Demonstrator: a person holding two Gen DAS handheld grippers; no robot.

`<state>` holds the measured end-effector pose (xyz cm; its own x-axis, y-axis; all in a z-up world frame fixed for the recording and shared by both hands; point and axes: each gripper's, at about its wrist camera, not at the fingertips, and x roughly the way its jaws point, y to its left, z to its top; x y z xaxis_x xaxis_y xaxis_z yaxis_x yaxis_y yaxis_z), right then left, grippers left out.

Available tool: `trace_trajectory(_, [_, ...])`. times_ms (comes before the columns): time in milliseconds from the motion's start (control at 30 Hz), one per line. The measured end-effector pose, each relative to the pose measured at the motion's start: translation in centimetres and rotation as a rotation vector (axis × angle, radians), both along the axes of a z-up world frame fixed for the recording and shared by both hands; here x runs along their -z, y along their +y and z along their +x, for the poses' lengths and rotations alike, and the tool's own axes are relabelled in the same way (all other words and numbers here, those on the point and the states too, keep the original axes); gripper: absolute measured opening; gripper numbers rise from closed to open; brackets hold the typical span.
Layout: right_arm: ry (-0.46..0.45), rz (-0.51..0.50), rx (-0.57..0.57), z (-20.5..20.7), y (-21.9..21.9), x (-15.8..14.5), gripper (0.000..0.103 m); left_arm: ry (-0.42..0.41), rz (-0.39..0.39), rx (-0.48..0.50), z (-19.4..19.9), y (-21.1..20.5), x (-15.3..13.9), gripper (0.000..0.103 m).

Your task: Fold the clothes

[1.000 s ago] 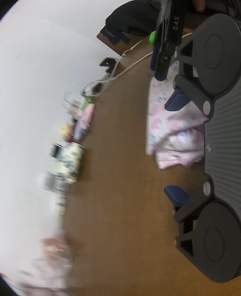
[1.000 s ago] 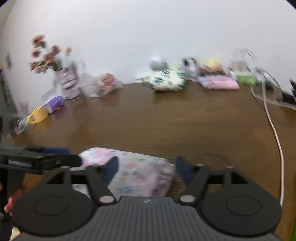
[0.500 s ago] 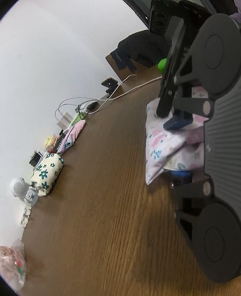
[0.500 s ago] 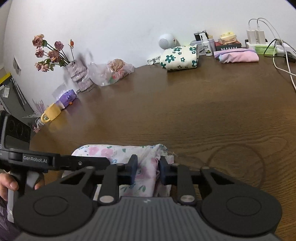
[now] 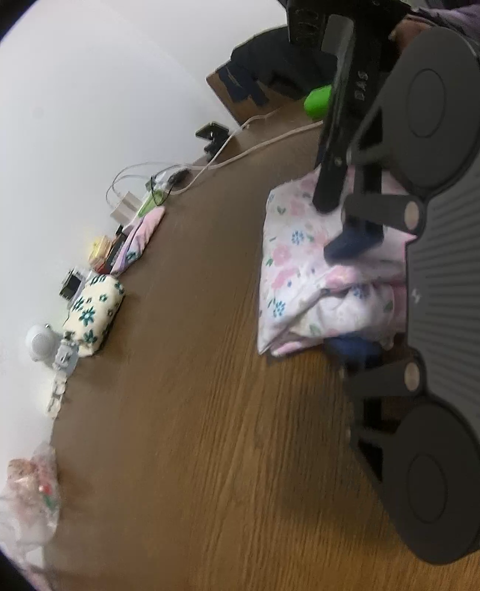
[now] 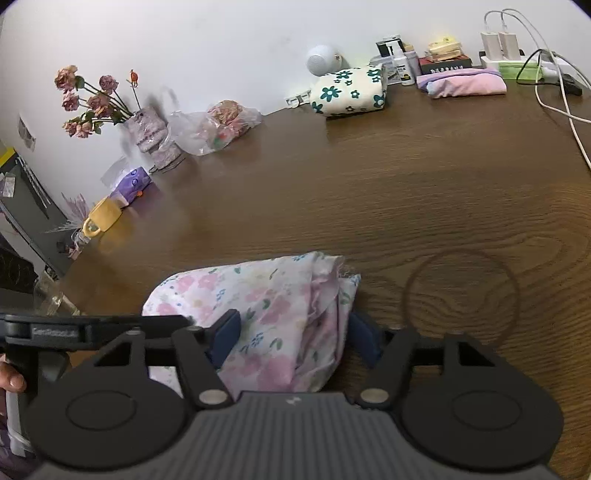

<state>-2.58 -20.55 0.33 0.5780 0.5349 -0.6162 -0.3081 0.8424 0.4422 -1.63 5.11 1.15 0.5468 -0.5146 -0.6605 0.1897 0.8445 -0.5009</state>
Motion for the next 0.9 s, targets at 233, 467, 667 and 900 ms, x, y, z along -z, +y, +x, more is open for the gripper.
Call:
trace_trajectory(233, [0.037,0.116,0.03,-0.9,-1.0,-0.2,0.017,-0.051,-0.129,0.041,0.0,0.3,-0.8,0.017])
trace_trajectory(467, [-0.14,0.142,0.077,-0.3,-4.6,-9.9,0.016,-0.277,-0.136,0.158,3.8,-3.6,-11.3,0.017])
trace_trajectory(667, [-0.236,0.125,0.113,4.7,-9.0,-19.3,0.016,-0.394,-0.111,0.223,10.0,-8.2,-18.4,0.017])
trace_trajectory(900, [-0.292,0.063,0.11,13.3,-9.0,-25.0,0.016,-0.406,-0.107,0.185,18.2,-8.6,-21.7,0.017])
